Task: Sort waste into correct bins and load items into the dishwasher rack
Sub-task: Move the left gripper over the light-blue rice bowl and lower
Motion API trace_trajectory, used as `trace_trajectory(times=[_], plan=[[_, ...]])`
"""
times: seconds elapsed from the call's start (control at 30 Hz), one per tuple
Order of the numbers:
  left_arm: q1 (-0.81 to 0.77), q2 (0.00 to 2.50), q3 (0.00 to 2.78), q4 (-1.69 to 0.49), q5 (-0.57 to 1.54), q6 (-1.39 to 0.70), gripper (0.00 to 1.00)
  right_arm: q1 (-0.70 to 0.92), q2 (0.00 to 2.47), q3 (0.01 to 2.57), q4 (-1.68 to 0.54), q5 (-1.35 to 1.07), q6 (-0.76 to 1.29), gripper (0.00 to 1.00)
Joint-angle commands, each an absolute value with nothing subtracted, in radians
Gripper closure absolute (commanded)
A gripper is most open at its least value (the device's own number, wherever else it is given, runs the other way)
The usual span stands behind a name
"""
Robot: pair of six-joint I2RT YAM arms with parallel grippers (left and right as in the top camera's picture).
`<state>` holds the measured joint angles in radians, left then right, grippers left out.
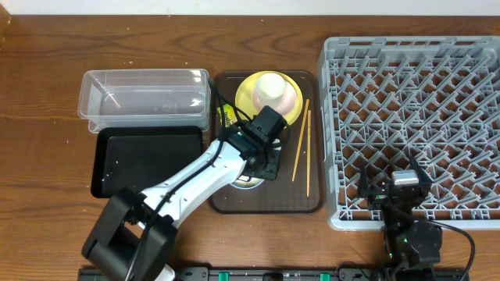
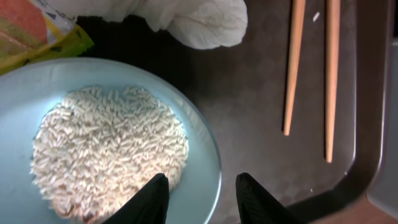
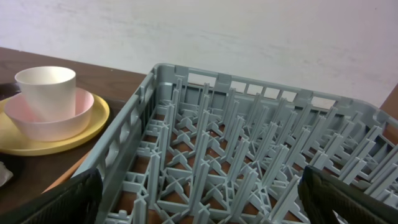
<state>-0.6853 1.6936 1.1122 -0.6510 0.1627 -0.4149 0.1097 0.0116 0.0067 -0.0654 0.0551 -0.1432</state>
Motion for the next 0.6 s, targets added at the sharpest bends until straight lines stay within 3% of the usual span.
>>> trace_trajectory(times=[0.0,0.57], plan=[[-0.689,1.717,1.109,-0.645,0.138,-0.417,0.62,0.109,0.005,0.006,-0.069,0.052,-0.147,0.01],[-0.726,1.732,1.102,-0.618,0.136,-0.417,0.62,0.109,0.005,0.006,-0.069,0.052,-0.147,0.01]])
